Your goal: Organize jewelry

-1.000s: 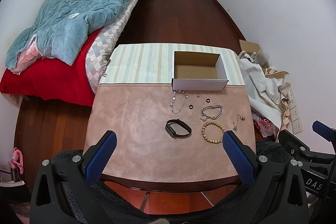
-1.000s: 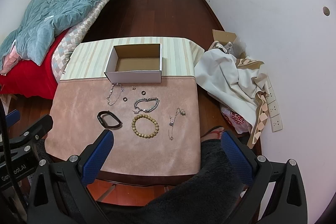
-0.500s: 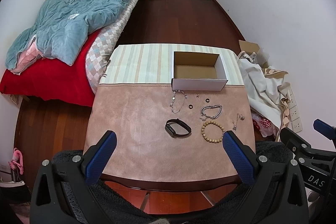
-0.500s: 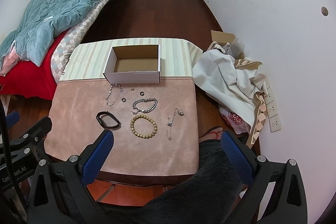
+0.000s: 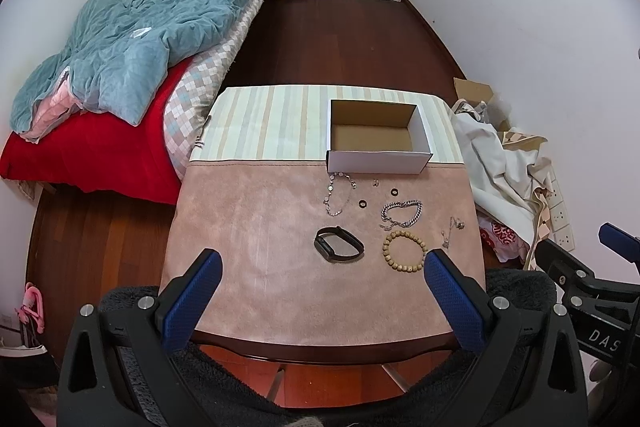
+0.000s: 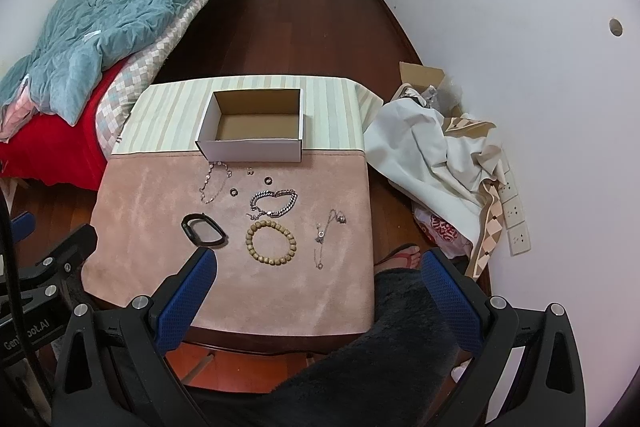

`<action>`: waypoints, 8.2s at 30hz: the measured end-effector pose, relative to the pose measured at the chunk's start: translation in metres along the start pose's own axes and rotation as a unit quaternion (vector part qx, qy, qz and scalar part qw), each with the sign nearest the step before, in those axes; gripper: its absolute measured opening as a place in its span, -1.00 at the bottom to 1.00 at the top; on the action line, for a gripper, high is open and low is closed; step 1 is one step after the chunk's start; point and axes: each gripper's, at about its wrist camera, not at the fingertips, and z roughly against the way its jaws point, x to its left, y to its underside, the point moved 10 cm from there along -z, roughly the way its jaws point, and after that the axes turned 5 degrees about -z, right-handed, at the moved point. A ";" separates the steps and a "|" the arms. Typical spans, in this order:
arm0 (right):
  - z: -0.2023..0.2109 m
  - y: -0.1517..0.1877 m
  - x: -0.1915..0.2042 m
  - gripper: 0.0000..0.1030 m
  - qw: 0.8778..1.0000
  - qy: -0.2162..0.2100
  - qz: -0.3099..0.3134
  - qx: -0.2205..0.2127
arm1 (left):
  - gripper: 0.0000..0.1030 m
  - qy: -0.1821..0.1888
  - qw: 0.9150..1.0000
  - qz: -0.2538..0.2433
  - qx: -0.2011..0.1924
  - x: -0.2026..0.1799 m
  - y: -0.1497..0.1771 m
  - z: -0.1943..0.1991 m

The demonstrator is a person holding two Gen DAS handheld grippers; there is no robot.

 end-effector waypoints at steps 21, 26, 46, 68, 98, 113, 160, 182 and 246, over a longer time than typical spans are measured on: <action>0.008 -0.002 -0.003 1.00 1.000 0.000 -0.001 -0.007 | 1.00 -0.002 1.000 -0.001 -0.003 -0.004 -0.003 0.005; 0.010 -0.002 -0.004 1.00 1.000 0.000 -0.002 -0.008 | 1.00 0.000 1.000 -0.002 -0.005 -0.006 -0.005 0.008; -0.019 0.001 -0.014 1.00 0.999 -0.026 -0.044 -0.011 | 1.00 -0.036 0.999 -0.006 -0.004 0.008 -0.005 -0.012; -0.254 0.055 0.021 -0.15 0.983 -0.092 -0.062 0.149 | 0.11 0.019 0.971 0.045 0.233 0.002 0.061 -0.251; -0.200 0.031 0.053 -0.82 0.996 -0.070 -0.010 0.048 | -0.82 -0.002 0.995 -0.033 0.096 -0.006 0.005 -0.191; -0.148 -0.056 0.041 -0.82 0.996 -0.076 -0.008 -0.040 | -0.82 0.017 1.000 -0.024 0.008 -0.014 -0.070 -0.146; -0.250 -0.159 0.034 0.99 0.999 -0.016 0.029 0.020 | 0.99 -0.038 0.999 -0.012 0.007 0.024 -0.165 -0.234; -0.169 -0.125 0.039 1.00 0.999 -0.021 -0.003 -0.040 | 0.99 -0.077 0.995 -0.022 -0.059 0.032 -0.130 -0.148; -0.299 0.011 -0.001 -0.84 0.993 -0.026 -0.066 0.089 | -0.02 0.022 0.992 -0.045 0.117 -0.014 -0.008 -0.298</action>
